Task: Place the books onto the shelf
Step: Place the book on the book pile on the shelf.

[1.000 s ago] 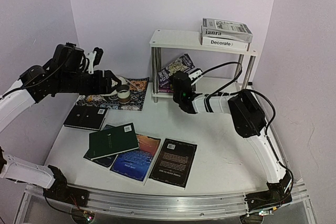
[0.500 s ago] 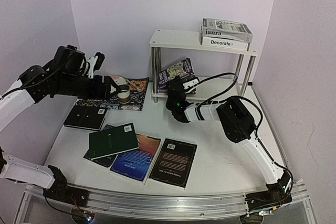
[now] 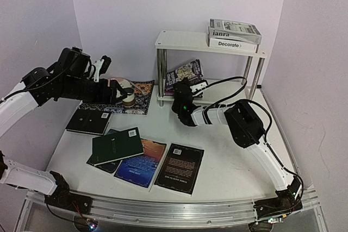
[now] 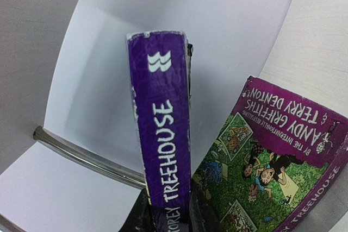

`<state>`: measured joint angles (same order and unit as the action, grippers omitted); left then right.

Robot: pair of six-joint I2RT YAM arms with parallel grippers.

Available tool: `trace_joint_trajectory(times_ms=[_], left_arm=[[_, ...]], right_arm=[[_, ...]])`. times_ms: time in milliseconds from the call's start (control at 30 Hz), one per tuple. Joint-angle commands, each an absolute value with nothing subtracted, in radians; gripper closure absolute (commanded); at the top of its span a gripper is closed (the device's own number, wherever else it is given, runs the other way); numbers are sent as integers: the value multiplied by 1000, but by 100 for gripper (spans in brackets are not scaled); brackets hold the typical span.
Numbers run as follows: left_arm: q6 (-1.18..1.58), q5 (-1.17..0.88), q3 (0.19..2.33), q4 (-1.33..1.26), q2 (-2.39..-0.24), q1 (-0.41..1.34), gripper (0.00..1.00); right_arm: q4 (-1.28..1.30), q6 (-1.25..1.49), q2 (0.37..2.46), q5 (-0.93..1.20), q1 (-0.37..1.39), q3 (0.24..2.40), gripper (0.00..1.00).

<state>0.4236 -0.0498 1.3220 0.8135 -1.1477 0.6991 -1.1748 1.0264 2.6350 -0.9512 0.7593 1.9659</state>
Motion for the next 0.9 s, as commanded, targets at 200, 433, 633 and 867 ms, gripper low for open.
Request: trace_joint_trajectory(times_ms=[200,433,633,867], left_arm=[[419,-52,1373,806,-1150,695,19],[414,-46,1355,806,-1133,695,19],[414,-39,1348,807,-1129,695,19],[416,-41,1349,808,-1127,695,19]], right_arm=[[-1260,1067,2626,-980,783,1994,95],[-1258,1084,2645,-1001,791,1987,93],[-1253,1095,2651,-1009,796,1978,92],[-1239,1121,2678,-1026,797,1991,91]])
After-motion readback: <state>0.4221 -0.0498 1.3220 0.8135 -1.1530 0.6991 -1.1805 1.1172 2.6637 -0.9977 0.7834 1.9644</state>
